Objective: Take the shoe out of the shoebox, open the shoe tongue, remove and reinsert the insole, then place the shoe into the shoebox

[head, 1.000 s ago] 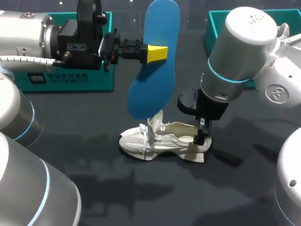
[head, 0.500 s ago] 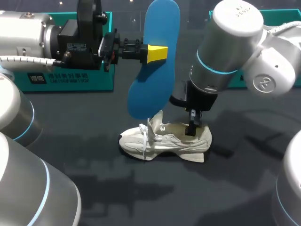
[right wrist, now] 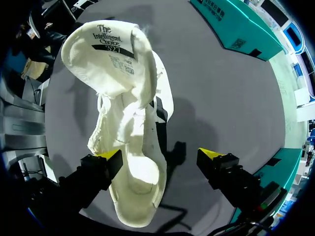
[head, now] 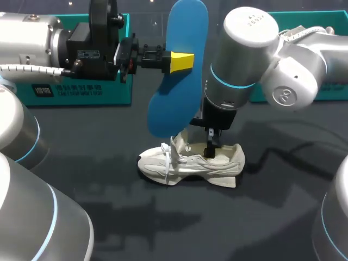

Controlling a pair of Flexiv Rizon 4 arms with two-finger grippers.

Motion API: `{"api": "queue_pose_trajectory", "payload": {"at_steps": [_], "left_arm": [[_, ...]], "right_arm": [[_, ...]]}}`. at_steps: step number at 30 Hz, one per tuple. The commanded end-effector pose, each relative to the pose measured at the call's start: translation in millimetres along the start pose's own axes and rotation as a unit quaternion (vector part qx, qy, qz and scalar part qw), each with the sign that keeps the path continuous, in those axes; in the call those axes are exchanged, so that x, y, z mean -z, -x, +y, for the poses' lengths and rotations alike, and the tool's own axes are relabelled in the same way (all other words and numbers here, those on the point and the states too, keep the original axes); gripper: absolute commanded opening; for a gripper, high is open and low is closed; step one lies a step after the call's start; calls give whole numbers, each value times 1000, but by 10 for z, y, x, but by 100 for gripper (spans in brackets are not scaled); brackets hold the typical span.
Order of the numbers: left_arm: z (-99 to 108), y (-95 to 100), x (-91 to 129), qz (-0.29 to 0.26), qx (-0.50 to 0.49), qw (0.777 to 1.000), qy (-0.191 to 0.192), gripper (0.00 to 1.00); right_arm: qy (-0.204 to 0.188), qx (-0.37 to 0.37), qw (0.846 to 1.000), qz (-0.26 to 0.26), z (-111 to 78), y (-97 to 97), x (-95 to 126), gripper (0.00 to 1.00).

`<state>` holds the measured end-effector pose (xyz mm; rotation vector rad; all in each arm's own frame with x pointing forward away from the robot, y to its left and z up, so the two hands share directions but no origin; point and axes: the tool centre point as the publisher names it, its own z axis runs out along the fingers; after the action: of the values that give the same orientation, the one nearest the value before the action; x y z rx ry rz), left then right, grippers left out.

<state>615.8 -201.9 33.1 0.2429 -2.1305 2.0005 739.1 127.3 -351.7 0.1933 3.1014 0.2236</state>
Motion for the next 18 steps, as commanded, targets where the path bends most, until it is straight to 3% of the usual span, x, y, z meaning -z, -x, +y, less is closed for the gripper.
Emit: {"api": "queue_pose_trajectory", "payload": {"at_steps": [1,6,9,13,18], "left_arm": [[11,-7,1,-1,0,1000,0,0],[11,-7,1,-1,0,1000,0,0],[11,-7,1,-1,0,1000,0,0],[11,-7,1,-1,0,1000,0,0],[11,-7,1,-1,0,1000,0,0]], "right_arm": [[4,-1,1000,4,9,35,-126,100],[0,-2,1000,13,45,64,-227,98],[-7,-3,1000,18,78,67,-278,86],[-22,-8,999,24,92,67,-330,80],[-27,-12,999,28,99,50,-367,64]]}}
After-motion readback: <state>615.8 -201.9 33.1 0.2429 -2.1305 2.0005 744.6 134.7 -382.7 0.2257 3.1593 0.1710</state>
